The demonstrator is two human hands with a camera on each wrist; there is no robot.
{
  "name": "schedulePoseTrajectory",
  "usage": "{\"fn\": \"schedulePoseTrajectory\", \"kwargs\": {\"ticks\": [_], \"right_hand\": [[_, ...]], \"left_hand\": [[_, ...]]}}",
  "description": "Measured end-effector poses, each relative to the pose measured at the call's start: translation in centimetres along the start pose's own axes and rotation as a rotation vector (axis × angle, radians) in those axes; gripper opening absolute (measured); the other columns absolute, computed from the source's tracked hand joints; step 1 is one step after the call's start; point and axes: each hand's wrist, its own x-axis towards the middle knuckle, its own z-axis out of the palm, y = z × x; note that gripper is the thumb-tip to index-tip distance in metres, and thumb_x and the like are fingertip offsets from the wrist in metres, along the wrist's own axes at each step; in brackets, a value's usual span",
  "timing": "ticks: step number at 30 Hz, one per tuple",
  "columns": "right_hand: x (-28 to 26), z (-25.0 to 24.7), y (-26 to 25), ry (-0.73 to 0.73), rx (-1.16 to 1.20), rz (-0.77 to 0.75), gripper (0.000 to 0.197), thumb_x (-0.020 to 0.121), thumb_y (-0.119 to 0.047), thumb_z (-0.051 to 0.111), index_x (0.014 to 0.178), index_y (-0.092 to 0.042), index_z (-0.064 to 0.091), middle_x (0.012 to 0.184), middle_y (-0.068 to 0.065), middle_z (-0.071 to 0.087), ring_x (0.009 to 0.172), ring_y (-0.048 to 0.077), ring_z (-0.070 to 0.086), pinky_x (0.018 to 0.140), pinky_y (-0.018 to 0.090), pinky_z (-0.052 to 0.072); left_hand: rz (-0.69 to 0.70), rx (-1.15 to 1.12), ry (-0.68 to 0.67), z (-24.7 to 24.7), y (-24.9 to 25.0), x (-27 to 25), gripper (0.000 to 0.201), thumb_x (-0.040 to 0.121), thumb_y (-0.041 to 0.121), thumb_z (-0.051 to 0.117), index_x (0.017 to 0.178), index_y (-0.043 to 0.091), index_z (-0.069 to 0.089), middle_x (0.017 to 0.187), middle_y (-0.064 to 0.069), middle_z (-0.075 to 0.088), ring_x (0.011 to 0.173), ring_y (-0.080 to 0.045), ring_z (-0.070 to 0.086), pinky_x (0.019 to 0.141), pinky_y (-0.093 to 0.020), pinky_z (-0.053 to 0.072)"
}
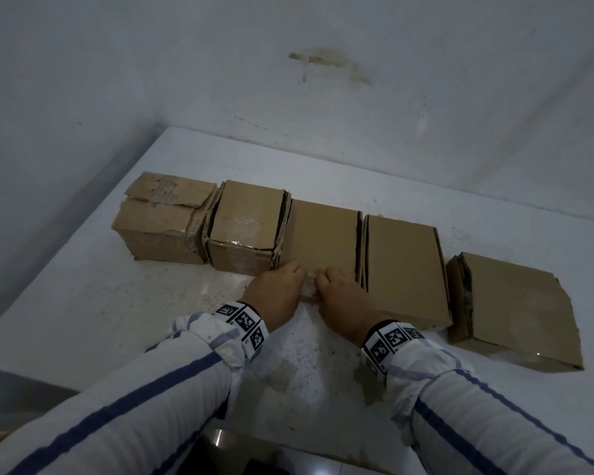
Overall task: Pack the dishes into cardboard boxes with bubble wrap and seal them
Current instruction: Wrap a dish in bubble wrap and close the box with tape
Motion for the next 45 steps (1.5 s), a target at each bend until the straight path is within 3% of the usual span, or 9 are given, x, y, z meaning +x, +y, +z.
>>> {"fn": "schedulePoseTrajectory", "kwargs": {"ticks": [5, 9, 12, 19, 22, 28, 35, 40, 45], "right_hand": [[1.1, 0.0, -0.4, -0.039, -0.055, 0.04, 0.037, 0.093, -0.031, 0.048, 0.12, -0.006, 0.05, 0.12, 0.011, 0.049, 0.11, 0.028, 0.046, 0.093, 0.032, 0.037], [0.8, 0.6, -0.5, -0.048, -0.089, -0.005, 0.027, 0.09, -0.016, 0.046, 0.112, -0.004, 0.054, 0.114, 0.015, 0.054, 0.1, 0.031, 0.05, 0.086, 0.037, 0.041], [0.1, -0.4, -0.3, -0.055, -0.036, -0.007, 0.028, 0.089, -0.007, 0.044, 0.115, -0.001, 0.052, 0.118, 0.016, 0.049, 0.107, 0.031, 0.048, 0.087, 0.034, 0.04], [0.8, -0.5, -0.3, -0.072, -0.052, 0.019, 0.037, 0.093, -0.03, 0.048, 0.12, -0.004, 0.049, 0.122, 0.012, 0.046, 0.112, 0.027, 0.044, 0.093, 0.031, 0.037], [0.9, 0.1, -0.5, -0.052, -0.132, -0.032, 0.031, 0.095, -0.023, 0.042, 0.12, -0.007, 0.048, 0.123, 0.012, 0.048, 0.109, 0.027, 0.045, 0.093, 0.032, 0.035], [0.1, -0.3, 0.1, -0.036, 0.002, -0.002, 0.028, 0.091, -0.007, 0.041, 0.118, -0.003, 0.05, 0.12, 0.014, 0.047, 0.108, 0.027, 0.046, 0.089, 0.029, 0.037], [1.0, 0.6, -0.5, -0.044, -0.13, 0.018, 0.04, 0.093, -0.032, 0.046, 0.124, -0.006, 0.046, 0.124, 0.013, 0.048, 0.109, 0.029, 0.046, 0.094, 0.033, 0.035], [0.5, 0.6, -0.6, -0.014, -0.09, 0.032, 0.035, 0.094, -0.017, 0.04, 0.127, -0.007, 0.043, 0.125, 0.013, 0.044, 0.111, 0.028, 0.044, 0.095, 0.032, 0.036], [0.4, 0.0, -0.1, -0.036, -0.014, 0.029, 0.03, 0.09, -0.007, 0.043, 0.119, -0.003, 0.048, 0.121, 0.015, 0.044, 0.109, 0.029, 0.043, 0.089, 0.031, 0.037]], "left_hand": [[-0.003, -0.02, 0.0, 0.0, 0.0, -0.1, 0.007, 0.089, 0.012, 0.052, 0.095, 0.013, 0.049, 0.103, -0.004, 0.048, 0.082, -0.028, 0.059, 0.058, -0.031, 0.033], [-0.013, -0.019, 0.024, 0.0, 0.0, -0.3, 0.005, 0.09, 0.013, 0.049, 0.095, 0.014, 0.05, 0.101, -0.002, 0.048, 0.081, -0.026, 0.058, 0.057, -0.03, 0.033], [-0.005, -0.017, 0.018, 0.0, 0.0, -0.4, 0.004, 0.091, 0.014, 0.047, 0.094, 0.014, 0.05, 0.101, -0.003, 0.048, 0.08, -0.026, 0.058, 0.057, -0.03, 0.033], [0.016, -0.001, -0.039, -0.2, -0.4, -0.2, 0.024, 0.088, 0.032, 0.056, 0.101, 0.013, 0.049, 0.106, -0.002, 0.047, 0.086, -0.025, 0.059, 0.061, -0.03, 0.038], [0.037, 0.018, -0.033, 0.0, -0.4, -0.1, 0.018, 0.093, 0.026, 0.051, 0.106, 0.014, 0.049, 0.109, -0.003, 0.048, 0.087, -0.027, 0.06, 0.062, -0.032, 0.04], [0.021, 0.013, -0.041, 0.0, -0.3, 0.0, 0.009, 0.092, 0.012, 0.048, 0.1, 0.011, 0.051, 0.108, -0.006, 0.048, 0.083, -0.028, 0.059, 0.059, -0.032, 0.037], [0.005, 0.042, -0.068, -0.3, 0.1, -0.1, 0.021, 0.091, 0.024, 0.057, 0.107, 0.012, 0.05, 0.111, -0.003, 0.048, 0.089, -0.024, 0.06, 0.063, -0.03, 0.04], [0.005, 0.037, -0.044, 0.4, 0.3, 0.0, 0.021, 0.092, 0.011, 0.052, 0.112, 0.014, 0.049, 0.112, -0.004, 0.047, 0.086, -0.025, 0.061, 0.06, -0.03, 0.038], [0.021, -0.004, -0.066, -0.2, -0.2, -0.1, 0.015, 0.089, 0.002, 0.049, 0.102, 0.009, 0.05, 0.108, -0.007, 0.047, 0.082, -0.028, 0.059, 0.058, -0.031, 0.037]]}}
